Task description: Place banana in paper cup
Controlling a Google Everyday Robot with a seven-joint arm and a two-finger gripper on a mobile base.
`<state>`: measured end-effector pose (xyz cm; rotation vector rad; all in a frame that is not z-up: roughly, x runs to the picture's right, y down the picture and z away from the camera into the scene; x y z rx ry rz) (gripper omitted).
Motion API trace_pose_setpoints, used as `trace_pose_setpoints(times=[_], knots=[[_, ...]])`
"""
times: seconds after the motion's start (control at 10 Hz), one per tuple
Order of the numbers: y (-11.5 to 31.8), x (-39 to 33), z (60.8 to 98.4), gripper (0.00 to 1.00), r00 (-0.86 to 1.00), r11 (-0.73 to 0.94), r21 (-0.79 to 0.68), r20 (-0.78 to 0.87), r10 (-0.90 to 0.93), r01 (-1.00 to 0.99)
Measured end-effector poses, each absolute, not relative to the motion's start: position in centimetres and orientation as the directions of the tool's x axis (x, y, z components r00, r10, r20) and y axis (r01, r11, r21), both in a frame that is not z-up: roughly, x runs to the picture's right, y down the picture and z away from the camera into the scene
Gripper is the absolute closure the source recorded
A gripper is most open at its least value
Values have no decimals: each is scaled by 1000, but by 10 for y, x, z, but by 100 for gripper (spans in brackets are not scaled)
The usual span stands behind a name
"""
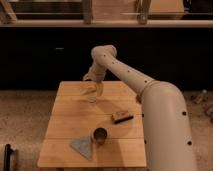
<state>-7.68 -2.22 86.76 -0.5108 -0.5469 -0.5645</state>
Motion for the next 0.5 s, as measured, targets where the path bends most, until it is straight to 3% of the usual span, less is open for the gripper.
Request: trace_pose_setpoints(times=[0.5], knots=[[-29,-67,862,20,726,745,-304,601,-334,594]])
